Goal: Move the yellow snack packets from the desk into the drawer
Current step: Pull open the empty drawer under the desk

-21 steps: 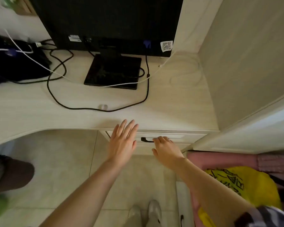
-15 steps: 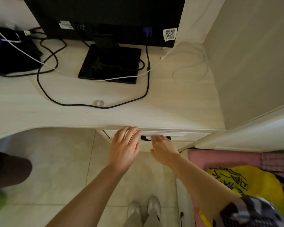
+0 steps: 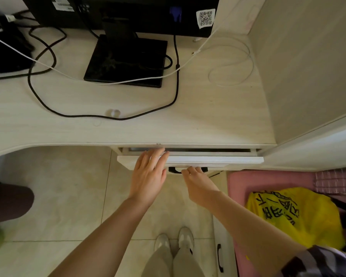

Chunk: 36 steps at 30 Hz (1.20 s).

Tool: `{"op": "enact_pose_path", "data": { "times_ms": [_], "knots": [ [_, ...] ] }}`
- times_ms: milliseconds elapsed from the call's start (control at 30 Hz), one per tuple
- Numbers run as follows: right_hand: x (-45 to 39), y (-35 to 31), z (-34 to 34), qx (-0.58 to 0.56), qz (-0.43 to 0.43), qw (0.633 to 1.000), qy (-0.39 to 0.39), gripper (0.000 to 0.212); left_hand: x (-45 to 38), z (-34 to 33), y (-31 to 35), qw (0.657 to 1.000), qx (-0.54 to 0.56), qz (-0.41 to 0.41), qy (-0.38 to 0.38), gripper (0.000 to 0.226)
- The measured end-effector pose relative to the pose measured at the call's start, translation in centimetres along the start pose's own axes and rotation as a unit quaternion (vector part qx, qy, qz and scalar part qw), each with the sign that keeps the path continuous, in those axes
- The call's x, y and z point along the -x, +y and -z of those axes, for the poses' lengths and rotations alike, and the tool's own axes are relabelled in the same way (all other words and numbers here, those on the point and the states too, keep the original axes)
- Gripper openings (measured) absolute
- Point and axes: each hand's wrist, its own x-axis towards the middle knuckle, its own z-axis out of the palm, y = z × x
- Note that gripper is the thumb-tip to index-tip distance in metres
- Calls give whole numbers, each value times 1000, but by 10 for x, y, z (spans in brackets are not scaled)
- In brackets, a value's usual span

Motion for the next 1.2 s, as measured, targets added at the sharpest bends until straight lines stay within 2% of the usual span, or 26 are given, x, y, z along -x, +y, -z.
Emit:
{"op": "enact_pose_path", "data": {
  "times_ms": [200,467,767,1200],
  "knots": [
    [21,-7,-19,17,10,1000,15,57,21,-13,-2,996,-35,35,-74,55],
    [52,-13,-43,14,31,999,25,65,55,-11,11,997,-33,46,-47,42],
    [89,-20,-67,12,47,999,6,67,98,-2,32,997,-20,62,-28,42],
    [156,-44,-117,2,18,999,-42,57,176,26,66,991,7,99,-84,42]
  ]
}}
